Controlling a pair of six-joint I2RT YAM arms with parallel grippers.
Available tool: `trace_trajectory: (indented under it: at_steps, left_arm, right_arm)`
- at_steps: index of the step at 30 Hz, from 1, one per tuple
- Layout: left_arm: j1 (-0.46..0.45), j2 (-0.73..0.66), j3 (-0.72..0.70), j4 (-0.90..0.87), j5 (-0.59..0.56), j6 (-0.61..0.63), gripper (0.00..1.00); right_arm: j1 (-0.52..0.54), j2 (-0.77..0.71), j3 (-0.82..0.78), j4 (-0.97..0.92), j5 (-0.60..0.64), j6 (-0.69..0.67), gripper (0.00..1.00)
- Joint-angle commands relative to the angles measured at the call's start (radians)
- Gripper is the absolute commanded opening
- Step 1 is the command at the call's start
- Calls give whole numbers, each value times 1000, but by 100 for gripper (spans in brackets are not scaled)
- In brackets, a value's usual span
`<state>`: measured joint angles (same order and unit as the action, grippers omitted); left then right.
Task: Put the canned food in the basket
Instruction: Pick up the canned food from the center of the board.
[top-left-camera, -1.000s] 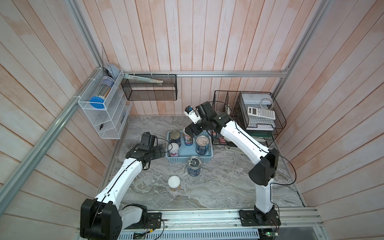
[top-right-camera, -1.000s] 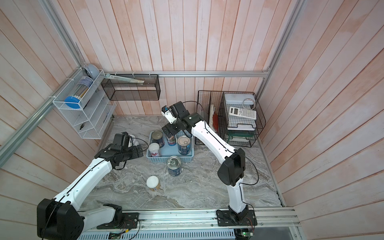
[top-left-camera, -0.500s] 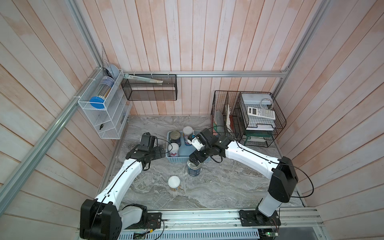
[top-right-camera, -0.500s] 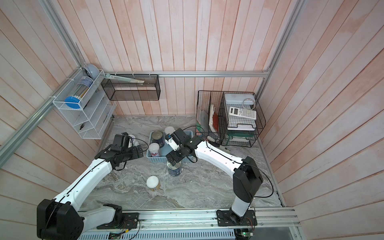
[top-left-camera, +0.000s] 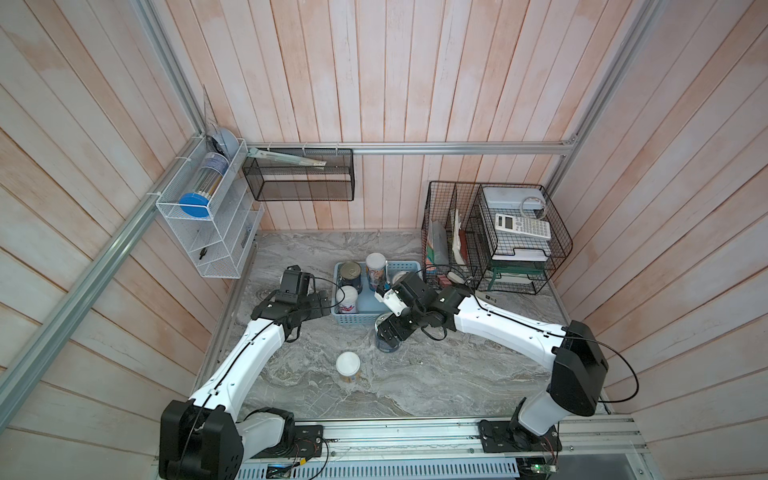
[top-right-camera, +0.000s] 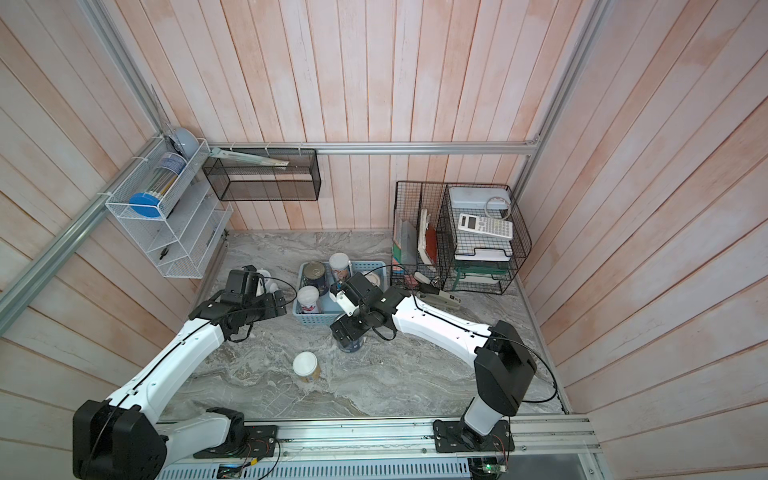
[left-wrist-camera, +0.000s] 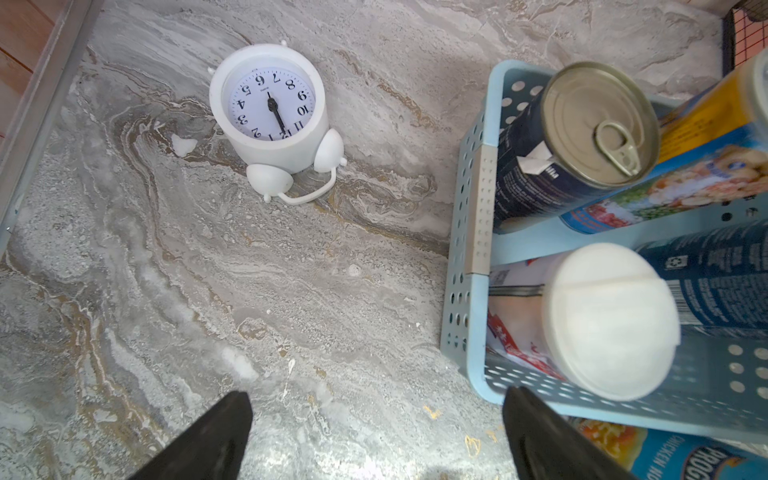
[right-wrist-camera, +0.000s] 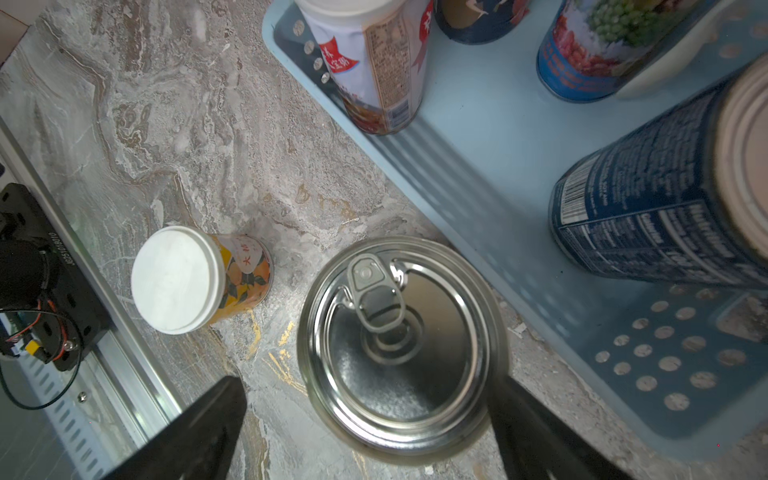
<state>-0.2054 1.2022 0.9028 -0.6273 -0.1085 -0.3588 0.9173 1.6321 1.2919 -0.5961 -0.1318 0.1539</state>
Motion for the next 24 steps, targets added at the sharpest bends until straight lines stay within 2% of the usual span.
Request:
trace_trajectory:
  at_steps: [1,12,24]
  left_arm:
    - [6,-20,-15,20,0,17,100]
    - [6,-24,-19,25,-2,18,100]
    - [6,-23,-22,26,0,21,100]
  right_arm:
    - [11,8,-9,21,21,7,98]
    - [33,45,-10,12,82,-2,98]
    - [93,48,12,2,278,-30,98]
